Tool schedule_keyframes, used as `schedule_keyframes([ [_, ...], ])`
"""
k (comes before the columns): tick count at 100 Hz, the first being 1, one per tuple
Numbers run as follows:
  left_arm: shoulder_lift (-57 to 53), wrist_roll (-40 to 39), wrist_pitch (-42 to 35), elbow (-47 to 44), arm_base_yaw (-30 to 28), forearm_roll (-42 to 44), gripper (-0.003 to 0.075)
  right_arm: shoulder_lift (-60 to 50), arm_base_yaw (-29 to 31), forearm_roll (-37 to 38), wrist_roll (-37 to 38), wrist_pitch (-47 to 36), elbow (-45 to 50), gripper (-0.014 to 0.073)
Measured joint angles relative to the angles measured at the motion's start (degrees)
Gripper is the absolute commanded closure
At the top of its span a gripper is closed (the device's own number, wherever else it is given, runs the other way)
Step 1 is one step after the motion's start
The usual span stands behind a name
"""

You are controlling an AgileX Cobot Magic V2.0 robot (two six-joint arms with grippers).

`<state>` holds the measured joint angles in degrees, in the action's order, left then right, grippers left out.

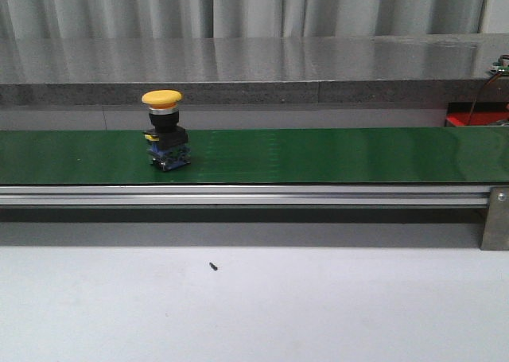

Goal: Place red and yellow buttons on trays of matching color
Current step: 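Place the red button on the belt start and open the left gripper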

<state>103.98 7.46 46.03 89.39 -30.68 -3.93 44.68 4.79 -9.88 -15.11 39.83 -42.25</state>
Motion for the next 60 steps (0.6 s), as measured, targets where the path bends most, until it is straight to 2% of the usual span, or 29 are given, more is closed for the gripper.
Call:
schedule_keyframes([
  [24, -6.0, 0.0, -2.5, -9.0, 8.3, -1.2, 0.0514, 0.0, 0.0, 0.0, 0.0, 0.0, 0.0, 0.0662],
  [45, -6.1, 0.0, -4.0, -12.5, 15.4, -1.2, 0.0514, 0.0, 0.0, 0.0, 0.0, 0.0, 0.0, 0.0662],
  [60, -6.1, 0.0, -5.7, -13.7, 18.0, -1.6, 0.0513, 0.0, 0.0, 0.0, 0.0, 0.0, 0.0, 0.0662],
])
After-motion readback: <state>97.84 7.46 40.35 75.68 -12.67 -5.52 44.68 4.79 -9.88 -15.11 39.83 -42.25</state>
